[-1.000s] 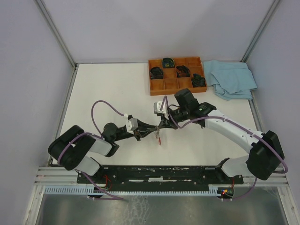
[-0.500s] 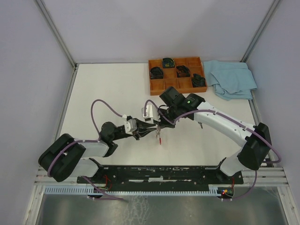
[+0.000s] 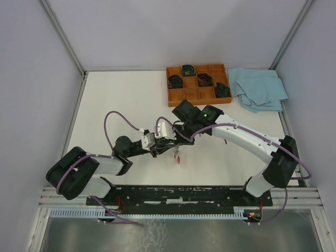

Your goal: Put the keys on the keyring

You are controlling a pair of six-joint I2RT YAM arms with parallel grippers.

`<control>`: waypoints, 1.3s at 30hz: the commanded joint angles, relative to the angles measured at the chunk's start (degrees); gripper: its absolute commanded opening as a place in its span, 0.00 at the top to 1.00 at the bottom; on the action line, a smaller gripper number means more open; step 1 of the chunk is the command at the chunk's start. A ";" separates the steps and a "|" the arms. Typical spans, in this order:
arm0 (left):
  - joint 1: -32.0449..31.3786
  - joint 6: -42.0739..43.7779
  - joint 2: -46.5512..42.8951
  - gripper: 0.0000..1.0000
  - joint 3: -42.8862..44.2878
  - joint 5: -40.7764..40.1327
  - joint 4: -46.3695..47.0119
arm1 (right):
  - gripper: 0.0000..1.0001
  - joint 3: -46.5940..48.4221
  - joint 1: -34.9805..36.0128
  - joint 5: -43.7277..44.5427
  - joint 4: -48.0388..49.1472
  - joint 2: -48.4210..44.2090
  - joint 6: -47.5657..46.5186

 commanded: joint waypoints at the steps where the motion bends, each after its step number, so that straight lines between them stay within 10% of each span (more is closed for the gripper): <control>1: -0.23 0.46 0.75 0.72 1.87 0.79 1.72 | 0.99 3.36 0.74 0.74 0.54 0.04 -0.58; 24: -0.49 -0.51 1.22 0.97 2.41 1.43 1.95 | 0.98 3.86 1.99 2.38 0.27 0.49 -0.83; 39: -0.47 19.07 -7.61 0.97 4.21 -0.42 -14.99 | 0.48 -7.33 1.87 13.32 14.47 -13.02 7.09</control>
